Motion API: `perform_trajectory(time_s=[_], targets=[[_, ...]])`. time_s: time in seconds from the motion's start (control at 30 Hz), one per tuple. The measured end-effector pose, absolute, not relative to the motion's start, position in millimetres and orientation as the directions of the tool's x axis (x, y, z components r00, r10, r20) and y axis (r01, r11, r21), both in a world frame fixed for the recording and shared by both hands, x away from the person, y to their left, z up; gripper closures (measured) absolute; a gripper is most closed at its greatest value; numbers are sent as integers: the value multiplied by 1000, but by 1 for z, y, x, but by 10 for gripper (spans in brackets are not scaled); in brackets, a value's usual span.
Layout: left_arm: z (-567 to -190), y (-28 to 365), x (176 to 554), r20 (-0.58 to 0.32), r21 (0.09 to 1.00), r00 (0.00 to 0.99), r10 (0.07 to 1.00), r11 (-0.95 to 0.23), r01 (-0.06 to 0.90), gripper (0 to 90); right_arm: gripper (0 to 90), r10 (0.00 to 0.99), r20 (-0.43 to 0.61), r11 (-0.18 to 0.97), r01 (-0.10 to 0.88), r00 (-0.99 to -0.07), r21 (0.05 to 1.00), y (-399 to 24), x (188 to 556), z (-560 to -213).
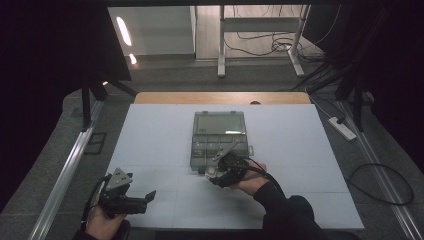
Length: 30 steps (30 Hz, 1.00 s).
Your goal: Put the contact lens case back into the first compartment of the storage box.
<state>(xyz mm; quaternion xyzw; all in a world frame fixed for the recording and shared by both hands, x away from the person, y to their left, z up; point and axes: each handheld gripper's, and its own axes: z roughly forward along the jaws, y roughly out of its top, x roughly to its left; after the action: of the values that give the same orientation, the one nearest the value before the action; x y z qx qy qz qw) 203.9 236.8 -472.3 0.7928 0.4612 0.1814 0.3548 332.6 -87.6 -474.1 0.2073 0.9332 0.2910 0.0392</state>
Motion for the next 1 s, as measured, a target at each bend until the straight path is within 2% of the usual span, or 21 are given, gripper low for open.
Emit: perform_trajectory(time_s=[1.0], targets=[[-472,238,204,-43,732,508,860,-319,602,26,489,566,49,621,466,-823,630,-65,379,-460]])
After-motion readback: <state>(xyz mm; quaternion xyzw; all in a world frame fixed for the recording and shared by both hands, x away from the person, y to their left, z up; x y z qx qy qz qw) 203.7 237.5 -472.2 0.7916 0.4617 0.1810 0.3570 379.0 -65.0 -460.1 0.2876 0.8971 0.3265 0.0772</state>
